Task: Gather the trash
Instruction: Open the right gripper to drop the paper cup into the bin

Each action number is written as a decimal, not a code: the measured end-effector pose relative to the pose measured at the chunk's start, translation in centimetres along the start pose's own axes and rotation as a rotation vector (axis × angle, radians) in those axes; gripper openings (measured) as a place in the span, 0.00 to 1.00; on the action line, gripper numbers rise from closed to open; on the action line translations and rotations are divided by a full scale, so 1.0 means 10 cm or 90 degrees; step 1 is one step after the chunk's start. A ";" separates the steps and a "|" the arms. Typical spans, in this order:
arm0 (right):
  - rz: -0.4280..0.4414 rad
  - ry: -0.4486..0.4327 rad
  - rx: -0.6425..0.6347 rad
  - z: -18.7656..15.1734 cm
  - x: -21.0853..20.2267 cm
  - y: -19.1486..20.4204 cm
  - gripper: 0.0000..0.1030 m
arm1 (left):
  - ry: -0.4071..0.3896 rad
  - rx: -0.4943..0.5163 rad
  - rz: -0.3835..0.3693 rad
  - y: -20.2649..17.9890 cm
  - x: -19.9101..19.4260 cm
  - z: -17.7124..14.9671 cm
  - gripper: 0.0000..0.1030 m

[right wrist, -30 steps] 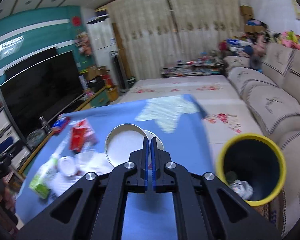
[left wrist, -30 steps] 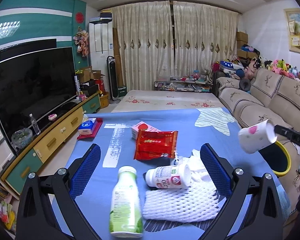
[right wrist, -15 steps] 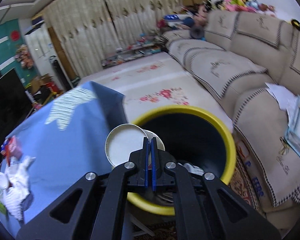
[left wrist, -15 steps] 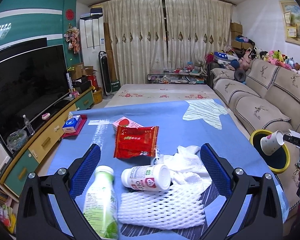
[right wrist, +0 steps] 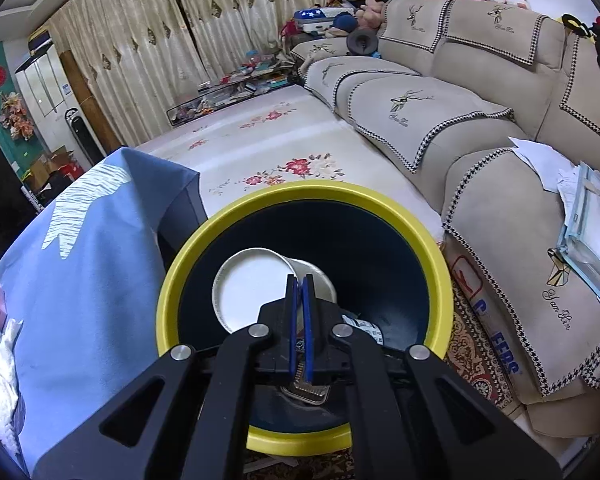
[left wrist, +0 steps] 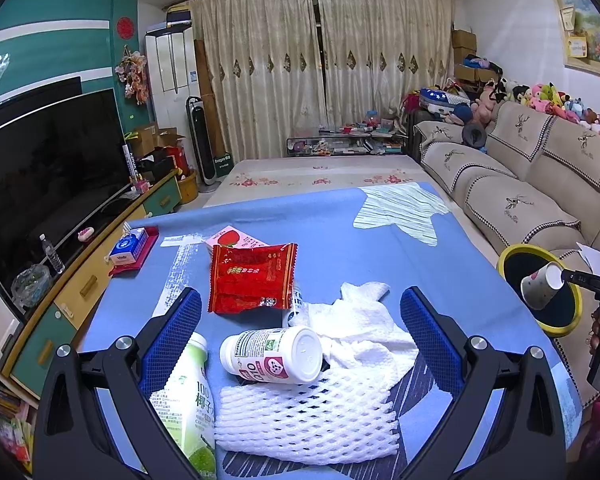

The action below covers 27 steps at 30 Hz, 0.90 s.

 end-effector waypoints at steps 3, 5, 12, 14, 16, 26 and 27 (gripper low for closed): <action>-0.003 -0.006 -0.002 0.01 -0.04 0.02 0.08 | 0.000 -0.001 0.000 0.00 0.01 0.00 0.95; -0.002 -0.011 -0.004 0.01 -0.09 0.06 0.13 | -0.001 -0.003 -0.001 0.00 0.00 0.00 0.95; 0.021 -0.020 -0.009 -0.04 -0.28 0.23 0.26 | -0.008 -0.010 0.002 0.08 -0.06 -0.03 0.95; 0.031 -0.020 -0.008 -0.08 -0.32 0.29 0.27 | -0.008 -0.017 0.005 0.14 -0.09 -0.04 0.95; 0.037 -0.021 -0.006 -0.09 -0.36 0.32 0.27 | -0.009 -0.021 0.009 0.19 -0.11 -0.05 0.95; 0.063 -0.019 -0.021 -0.18 -0.48 0.55 0.32 | 0.014 -0.041 0.064 0.64 -0.23 -0.29 0.95; 0.065 -0.019 -0.025 -0.19 -0.48 0.59 0.32 | 0.017 -0.045 0.069 0.69 -0.24 -0.32 0.95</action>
Point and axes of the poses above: each gripper's, at about its wrist camera, not at the fingertips, and x roughly the way its jaws point, y to its left, z to its top, the point moved 8 cm from there along x, roughly the way its jaws point, and after that the axes turned 4 degrees about -x, right-handed, at the moved point
